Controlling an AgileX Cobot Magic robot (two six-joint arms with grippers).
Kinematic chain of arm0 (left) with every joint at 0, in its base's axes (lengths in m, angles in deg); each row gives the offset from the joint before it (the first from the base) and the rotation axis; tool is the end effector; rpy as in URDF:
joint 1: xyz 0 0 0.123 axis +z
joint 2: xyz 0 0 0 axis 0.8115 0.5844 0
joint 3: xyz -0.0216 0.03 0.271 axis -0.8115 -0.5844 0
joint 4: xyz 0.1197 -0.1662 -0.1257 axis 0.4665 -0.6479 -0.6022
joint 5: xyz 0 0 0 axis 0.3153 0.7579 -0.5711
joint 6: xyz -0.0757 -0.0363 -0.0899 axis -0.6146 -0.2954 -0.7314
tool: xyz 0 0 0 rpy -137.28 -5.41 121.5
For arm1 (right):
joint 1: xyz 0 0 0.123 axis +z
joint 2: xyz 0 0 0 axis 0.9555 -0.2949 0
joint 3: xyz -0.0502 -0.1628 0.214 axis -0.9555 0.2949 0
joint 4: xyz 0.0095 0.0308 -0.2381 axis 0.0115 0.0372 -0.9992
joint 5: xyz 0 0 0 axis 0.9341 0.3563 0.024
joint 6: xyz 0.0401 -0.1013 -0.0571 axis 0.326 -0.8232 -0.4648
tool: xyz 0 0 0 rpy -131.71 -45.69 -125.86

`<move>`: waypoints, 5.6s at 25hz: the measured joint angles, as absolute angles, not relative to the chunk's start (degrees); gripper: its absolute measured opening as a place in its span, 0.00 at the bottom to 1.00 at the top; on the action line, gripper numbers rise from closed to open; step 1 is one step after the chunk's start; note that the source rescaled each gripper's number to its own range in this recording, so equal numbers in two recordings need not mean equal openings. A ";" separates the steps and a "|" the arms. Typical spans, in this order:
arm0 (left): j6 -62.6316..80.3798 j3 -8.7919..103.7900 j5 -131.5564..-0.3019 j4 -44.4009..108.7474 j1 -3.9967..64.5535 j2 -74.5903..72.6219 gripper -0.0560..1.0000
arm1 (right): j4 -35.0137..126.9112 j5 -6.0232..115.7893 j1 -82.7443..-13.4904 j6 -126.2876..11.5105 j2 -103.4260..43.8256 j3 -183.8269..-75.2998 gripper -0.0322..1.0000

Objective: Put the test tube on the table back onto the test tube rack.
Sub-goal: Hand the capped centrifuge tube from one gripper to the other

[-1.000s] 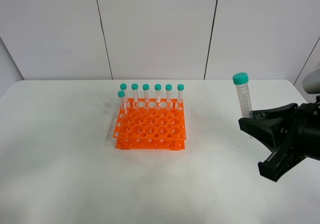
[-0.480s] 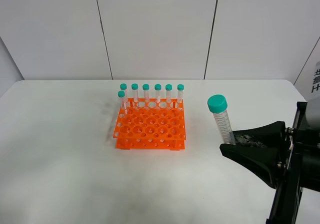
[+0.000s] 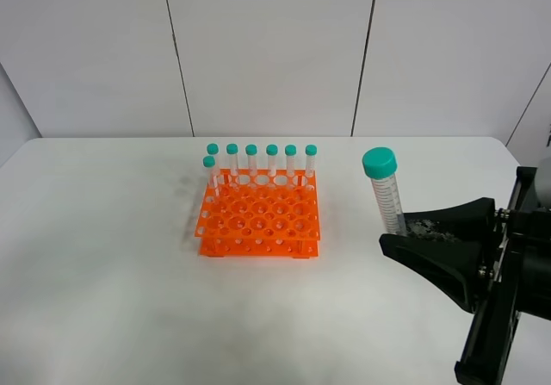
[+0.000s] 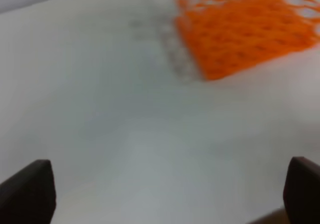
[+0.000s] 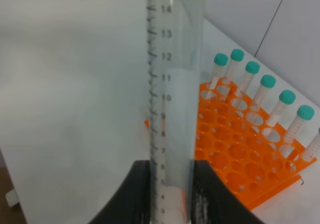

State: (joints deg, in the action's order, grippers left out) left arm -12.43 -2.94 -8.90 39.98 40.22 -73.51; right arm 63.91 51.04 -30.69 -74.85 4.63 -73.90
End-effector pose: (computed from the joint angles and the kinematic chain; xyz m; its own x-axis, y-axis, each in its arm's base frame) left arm 0.0219 -0.0165 0.2596 -0.3827 0.2735 -0.8825 0.3883 0.9143 0.1150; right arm 0.1156 0.1210 0.2629 -0.0653 -0.4077 -0.9108 -0.7795 0.5907 -0.2085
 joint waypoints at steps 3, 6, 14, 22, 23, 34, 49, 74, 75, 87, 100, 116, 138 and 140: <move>-11.32 -0.92 -12.49 35.95 34.58 -69.45 1.00 | 63.91 51.45 -30.69 -74.73 4.63 -73.90 0.06; -8.61 1.60 -19.49 26.27 32.23 -64.13 1.00 | 63.80 52.15 -30.69 -74.73 4.63 -73.90 0.06; 25.63 2.97 -31.45 -11.79 31.88 -50.35 1.00 | 62.18 53.10 -30.69 -74.73 4.63 -73.90 0.06; 46.69 2.97 -31.48 -32.36 31.88 -37.23 1.00 | 62.01 53.12 -30.69 -74.73 4.63 -73.90 0.06; 48.32 2.97 -31.36 -33.75 31.88 -35.84 1.00 | 62.01 53.12 -30.69 -74.73 4.63 -73.90 0.06; 67.96 2.97 -29.62 -51.88 28.59 -25.42 1.00 | 62.01 53.16 -30.69 -74.73 4.63 -73.90 0.06; 76.28 16.81 -34.70 -53.21 14.33 -3.89 1.00 | 61.90 53.18 -30.69 -74.73 4.63 -73.90 0.06; 78.04 26.32 -35.09 -53.37 10.37 7.42 1.00 | 61.17 53.84 -30.69 -74.73 4.63 -73.90 0.06; 78.04 26.32 -35.09 -53.37 10.37 7.42 1.00 | 61.17 54.10 -30.69 -74.73 4.63 -73.90 0.06; 78.14 26.38 -35.03 -53.37 10.37 7.42 0.53 | 61.17 56.13 -30.69 -74.73 4.63 -73.90 0.06; 78.15 26.38 -34.70 -53.37 10.37 7.42 0.06 | 61.40 56.18 -30.69 -74.23 4.42 -73.90 0.06; 78.45 25.96 -38.64 -51.22 10.37 8.17 0.06 | 65.31 60.35 -30.50 -73.92 -4.36 -74.09 0.06; 78.39 26.32 -40.15 -53.15 10.37 7.55 0.06 | 64.57 57.02 -30.50 -73.47 -5.21 -73.92 0.81; 78.39 26.32 -42.00 -53.15 10.37 7.55 0.06 | 63.71 56.49 -30.70 -72.57 -5.21 -73.92 0.84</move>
